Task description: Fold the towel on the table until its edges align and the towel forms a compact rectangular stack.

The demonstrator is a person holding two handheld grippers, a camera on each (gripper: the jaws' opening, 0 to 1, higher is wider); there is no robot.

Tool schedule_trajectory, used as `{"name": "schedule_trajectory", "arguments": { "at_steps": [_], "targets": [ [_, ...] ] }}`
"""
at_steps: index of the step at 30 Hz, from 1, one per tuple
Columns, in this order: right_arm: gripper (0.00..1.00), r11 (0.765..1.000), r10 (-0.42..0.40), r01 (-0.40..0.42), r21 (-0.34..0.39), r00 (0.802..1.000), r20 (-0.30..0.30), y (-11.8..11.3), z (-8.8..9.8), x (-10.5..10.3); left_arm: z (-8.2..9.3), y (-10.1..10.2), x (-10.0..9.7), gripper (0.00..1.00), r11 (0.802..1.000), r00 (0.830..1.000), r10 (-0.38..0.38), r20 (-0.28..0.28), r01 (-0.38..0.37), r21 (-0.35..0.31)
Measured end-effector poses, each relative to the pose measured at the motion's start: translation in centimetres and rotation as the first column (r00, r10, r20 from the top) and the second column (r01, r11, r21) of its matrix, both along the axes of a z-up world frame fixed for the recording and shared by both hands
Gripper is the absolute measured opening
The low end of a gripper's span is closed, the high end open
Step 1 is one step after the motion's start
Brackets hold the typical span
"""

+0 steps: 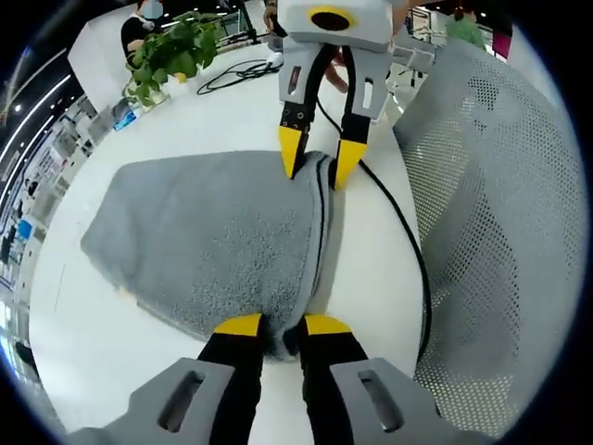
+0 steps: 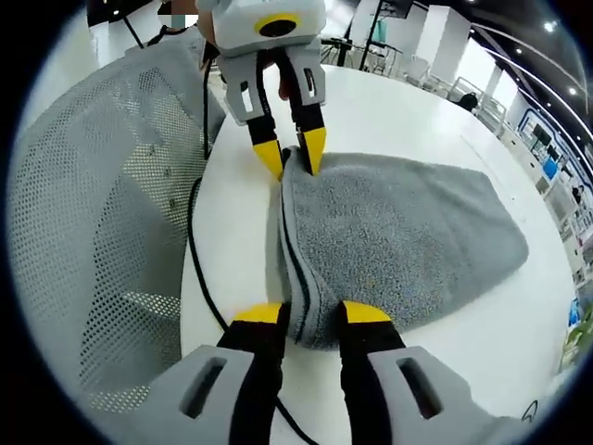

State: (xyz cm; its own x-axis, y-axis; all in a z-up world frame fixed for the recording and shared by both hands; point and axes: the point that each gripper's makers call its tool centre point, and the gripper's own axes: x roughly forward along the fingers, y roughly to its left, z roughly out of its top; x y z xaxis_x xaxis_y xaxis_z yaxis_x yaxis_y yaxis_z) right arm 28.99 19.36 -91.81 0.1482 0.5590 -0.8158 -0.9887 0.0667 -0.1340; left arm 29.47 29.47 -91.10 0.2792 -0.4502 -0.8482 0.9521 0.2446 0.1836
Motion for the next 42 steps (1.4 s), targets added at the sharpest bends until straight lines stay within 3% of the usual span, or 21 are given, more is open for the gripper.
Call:
{"name": "schedule_trajectory", "arguments": {
  "at_steps": [3, 5, 8, 10, 15, 24, 26, 31, 33, 42],
  "targets": [
    [0.11, 0.999, -0.033, 0.034, -0.015, 0.999, 0.019, 0.1, -0.2, 0.5, 0.1, 0.3, 0.3, 0.09, 0.997, 0.996, 0.076, -0.038, -0.075, 0.022],
    [0.09, 0.998, -0.053, 0.054, -0.019, 0.998, 0.02, 0.1, -0.2, 0.9, 0.0, 0.0, 0.5, 0.08, 0.996, 0.995, 0.084, -0.048, -0.082, 0.034],
    [0.06, 0.994, -0.106, 0.105, -0.033, 0.994, -0.029, 0.0, -0.1, 1.0, -0.2, 0.0, 0.6, 0.07, 0.995, 0.995, 0.086, -0.058, -0.084, 0.045],
    [0.05, 0.995, -0.089, 0.088, -0.046, 0.995, -0.036, 0.2, -0.1, 1.2, -0.3, 0.1, 0.6, 0.07, 0.993, 0.991, 0.116, -0.069, -0.113, 0.038],
    [0.05, 0.996, -0.071, 0.068, -0.057, 0.996, -0.051, 0.1, -0.1, 0.9, -0.3, 0.0, 0.2, 0.07, 0.993, 0.993, 0.109, -0.051, -0.106, 0.048],
    [0.05, 0.997, -0.073, 0.07, -0.039, 0.994, -0.079, -0.2, 0.0, -0.3, -0.5, -0.4, -1.1, 0.07, 0.995, 0.991, 0.093, -0.092, -0.09, 0.042],
    [0.05, 0.995, -0.103, 0.102, -0.015, 0.99, -0.094, -0.1, 0.0, -0.5, -0.6, -0.4, -1.2, 0.07, 0.996, 0.992, 0.084, -0.091, -0.081, 0.044],
    [0.05, 0.993, -0.118, 0.119, 0.002, 0.986, -0.121, -0.2, 0.0, -1.0, -0.5, -0.4, -1.5, 0.07, 0.992, 0.981, 0.128, -0.145, -0.126, 0.024],
    [0.05, 0.993, -0.114, 0.116, 0.006, 0.985, -0.129, -0.2, 0.0, -1.4, -0.6, -0.4, -2.0, 0.07, 0.996, 0.987, 0.08, -0.138, -0.073, 0.053],
    [0.05, 0.99, -0.131, 0.138, 0.035, 0.98, -0.15, -0.2, 0.1, -2.4, -0.5, -0.6, -2.7, 0.07, 0.992, 0.982, 0.12, -0.144, -0.116, 0.041]
  ]
}}
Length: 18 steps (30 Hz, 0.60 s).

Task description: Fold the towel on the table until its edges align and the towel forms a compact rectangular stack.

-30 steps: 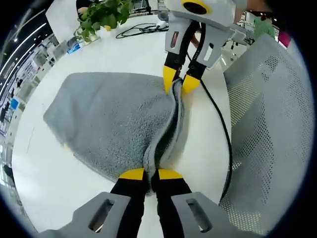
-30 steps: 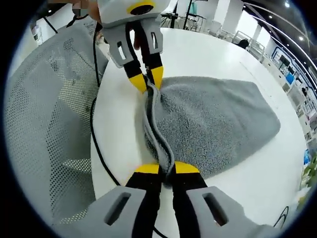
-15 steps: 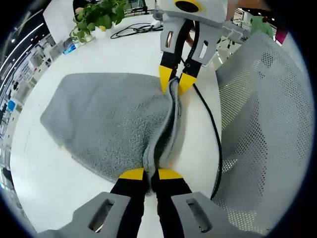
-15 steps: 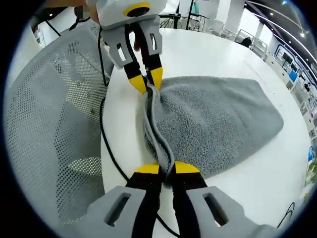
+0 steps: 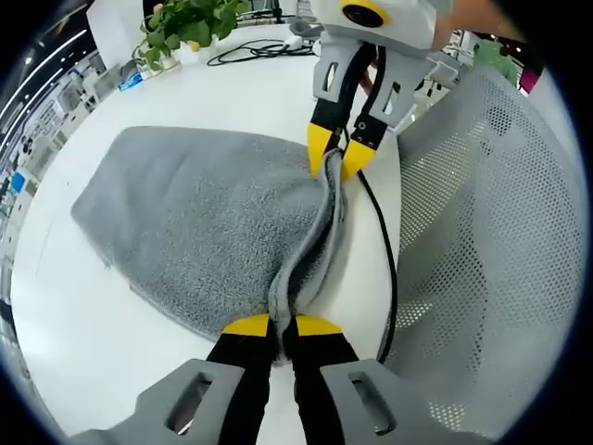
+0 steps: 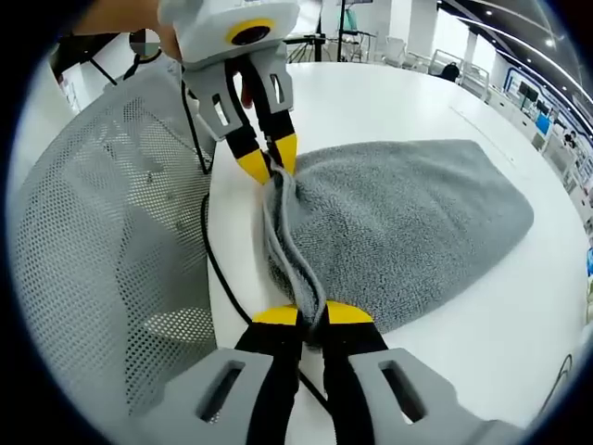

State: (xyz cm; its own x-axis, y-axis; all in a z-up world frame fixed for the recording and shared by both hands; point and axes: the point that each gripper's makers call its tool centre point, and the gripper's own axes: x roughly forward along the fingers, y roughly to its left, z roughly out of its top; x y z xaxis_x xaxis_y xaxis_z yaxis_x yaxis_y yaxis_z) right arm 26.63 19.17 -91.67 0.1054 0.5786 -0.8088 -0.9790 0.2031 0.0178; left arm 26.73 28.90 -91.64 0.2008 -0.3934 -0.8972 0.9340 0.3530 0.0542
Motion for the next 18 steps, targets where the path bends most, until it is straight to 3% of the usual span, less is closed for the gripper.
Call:
{"name": "schedule_trajectory", "arguments": {
  "at_steps": [8, 11, 15, 18],
  "targets": [
    [0.05, 0.999, 0.03, -0.029, -0.029, 0.999, 0.019, 0.1, 0.1, -0.8, 0.1, -0.1, -0.7, 0.07, 0.998, 0.999, -0.053, -0.009, 0.053, 0.029],
    [0.05, 0.999, -0.032, 0.031, -0.018, 0.998, -0.054, 0.1, 0.5, -0.4, 0.4, 0.0, -0.6, 0.06, 0.997, 0.997, -0.074, 0.001, 0.074, 0.027],
    [0.05, 0.999, -0.05, 0.051, 0.01, 0.995, -0.086, 0.0, 1.6, -0.4, 1.4, 0.2, -0.5, 0.06, 0.999, 0.999, -0.046, -0.013, 0.046, 0.002],
    [0.05, 0.998, -0.037, 0.044, 0.043, 0.989, -0.145, 0.3, 2.6, -1.3, 2.3, 0.5, -1.0, 0.06, 0.999, 0.997, -0.02, -0.073, 0.017, -0.038]
  ]
}}
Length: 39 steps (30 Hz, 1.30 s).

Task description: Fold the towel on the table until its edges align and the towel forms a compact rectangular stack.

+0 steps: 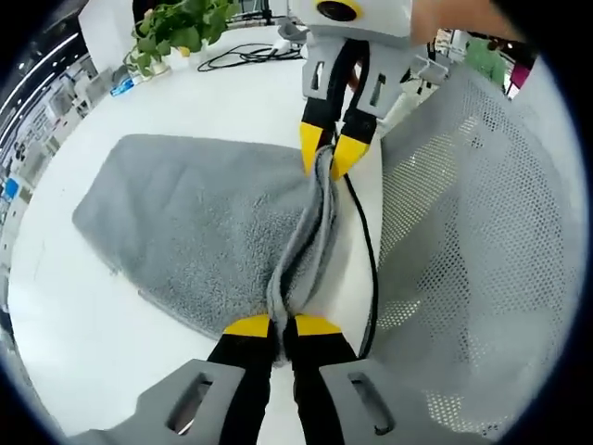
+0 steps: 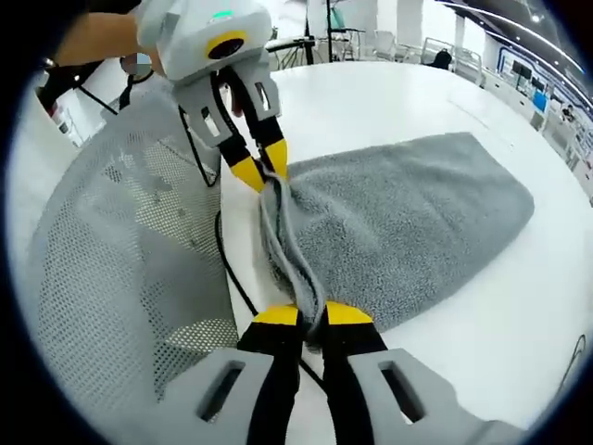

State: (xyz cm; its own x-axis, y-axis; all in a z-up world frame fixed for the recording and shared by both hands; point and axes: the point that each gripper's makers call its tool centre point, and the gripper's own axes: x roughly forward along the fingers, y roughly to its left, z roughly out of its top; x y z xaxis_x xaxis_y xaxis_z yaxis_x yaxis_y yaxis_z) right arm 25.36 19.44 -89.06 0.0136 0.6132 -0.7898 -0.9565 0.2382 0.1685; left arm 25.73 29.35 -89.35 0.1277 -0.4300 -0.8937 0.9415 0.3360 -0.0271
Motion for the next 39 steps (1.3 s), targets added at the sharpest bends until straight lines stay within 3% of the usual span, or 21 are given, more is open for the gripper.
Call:
{"name": "schedule_trajectory", "arguments": {
  "at_steps": [2, 10, 13, 21, 23, 31, 35, 39],
  "targets": [
    [0.05, 1.0, -0.007, 0.008, 0.02, 0.999, -0.047, 0.1, 0.4, -0.5, 0.5, 0.1, -0.3, 0.07, 1.0, 0.999, 0.012, -0.032, -0.012, -0.015],
    [0.05, 0.998, 0.013, -0.009, 0.054, 0.997, -0.073, -0.1, 2.6, -0.8, 3.1, 0.1, -0.6, 0.07, 0.998, 0.999, 0.002, -0.04, -0.004, -0.067],
    [0.05, 0.997, 0.005, 0.001, 0.074, 0.997, -0.083, -0.1, 3.7, -0.6, 4.3, 0.0, 0.1, 0.07, 0.996, 1.0, 0.021, -0.022, -0.022, -0.088],
    [0.05, 0.992, 0.001, 0.012, 0.122, 0.994, -0.107, -0.3, 7.1, 0.1, 7.4, -0.4, 0.7, 0.07, 0.989, 0.998, 0.049, -0.04, -0.053, -0.134],
    [0.05, 0.99, -0.002, 0.019, 0.14, 0.993, -0.116, -0.2, 7.6, 0.1, 7.9, -0.3, 0.6, 0.07, 0.987, 0.995, 0.07, -0.068, -0.078, -0.137],
    [0.05, 0.987, 0.037, -0.012, 0.158, 0.987, -0.157, -0.2, 9.3, -1.6, 9.7, -0.5, 0.0, 0.07, 0.984, 0.995, 0.057, -0.08, -0.07, -0.166],
    [0.05, 0.987, 0.055, -0.029, 0.161, 0.986, -0.16, -0.2, 10.0, -1.7, 10.7, -0.6, 0.3, 0.07, 0.982, 0.996, 0.051, -0.073, -0.064, -0.177],
    [0.05, 0.986, 0.029, -0.008, 0.169, 0.992, -0.119, -0.2, 11.1, -0.1, 11.8, -0.6, 1.9, 0.07, 0.98, 0.997, 0.061, -0.041, -0.068, -0.188]
  ]
}}
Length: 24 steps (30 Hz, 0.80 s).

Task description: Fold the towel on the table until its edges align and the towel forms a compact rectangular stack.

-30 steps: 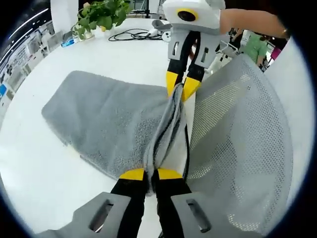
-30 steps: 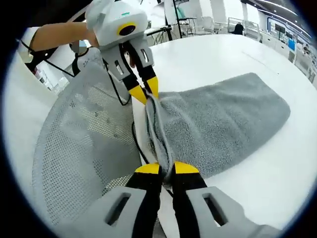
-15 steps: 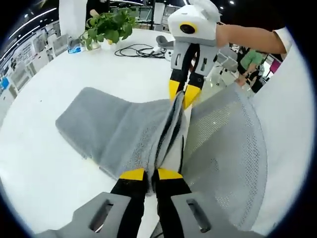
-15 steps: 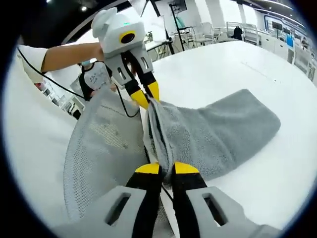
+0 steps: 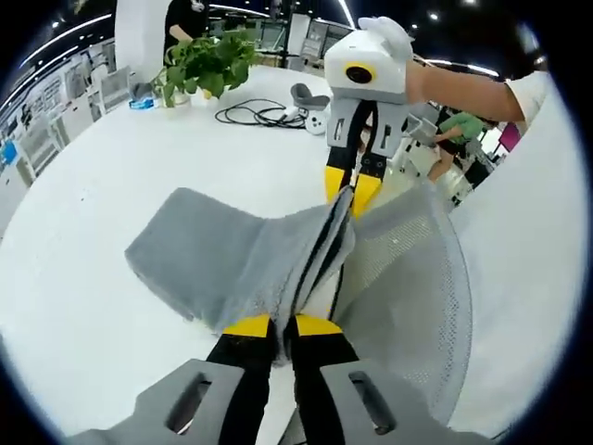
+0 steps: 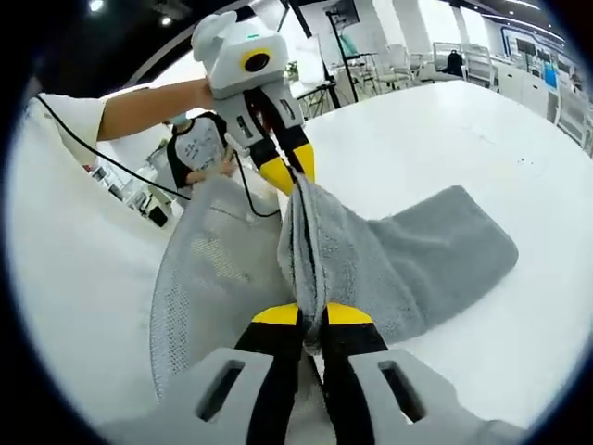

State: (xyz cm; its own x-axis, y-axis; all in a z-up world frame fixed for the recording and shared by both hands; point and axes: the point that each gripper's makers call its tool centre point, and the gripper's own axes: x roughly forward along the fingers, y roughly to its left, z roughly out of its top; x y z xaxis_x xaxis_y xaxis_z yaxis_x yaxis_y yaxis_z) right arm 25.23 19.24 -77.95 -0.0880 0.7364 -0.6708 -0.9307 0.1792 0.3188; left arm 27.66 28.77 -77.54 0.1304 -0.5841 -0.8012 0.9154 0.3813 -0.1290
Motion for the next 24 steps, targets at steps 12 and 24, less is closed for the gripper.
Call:
{"name": "schedule_trajectory", "arguments": {
  "at_steps": [12, 24],
  "targets": [
    [0.05, 0.989, -0.149, 0.148, 0.016, 0.981, 0.126, -0.7, 2.6, 5.9, 2.4, -0.9, 6.2, 0.08, 0.997, 0.985, 0.069, 0.158, -0.074, 0.025],
    [0.06, 0.964, -0.267, 0.26, 0.058, 0.93, 0.253, -1.7, 3.1, 11.2, 2.9, -1.3, 10.9, 0.08, 0.986, 0.951, 0.161, 0.264, -0.165, -0.007]
  ]
}}
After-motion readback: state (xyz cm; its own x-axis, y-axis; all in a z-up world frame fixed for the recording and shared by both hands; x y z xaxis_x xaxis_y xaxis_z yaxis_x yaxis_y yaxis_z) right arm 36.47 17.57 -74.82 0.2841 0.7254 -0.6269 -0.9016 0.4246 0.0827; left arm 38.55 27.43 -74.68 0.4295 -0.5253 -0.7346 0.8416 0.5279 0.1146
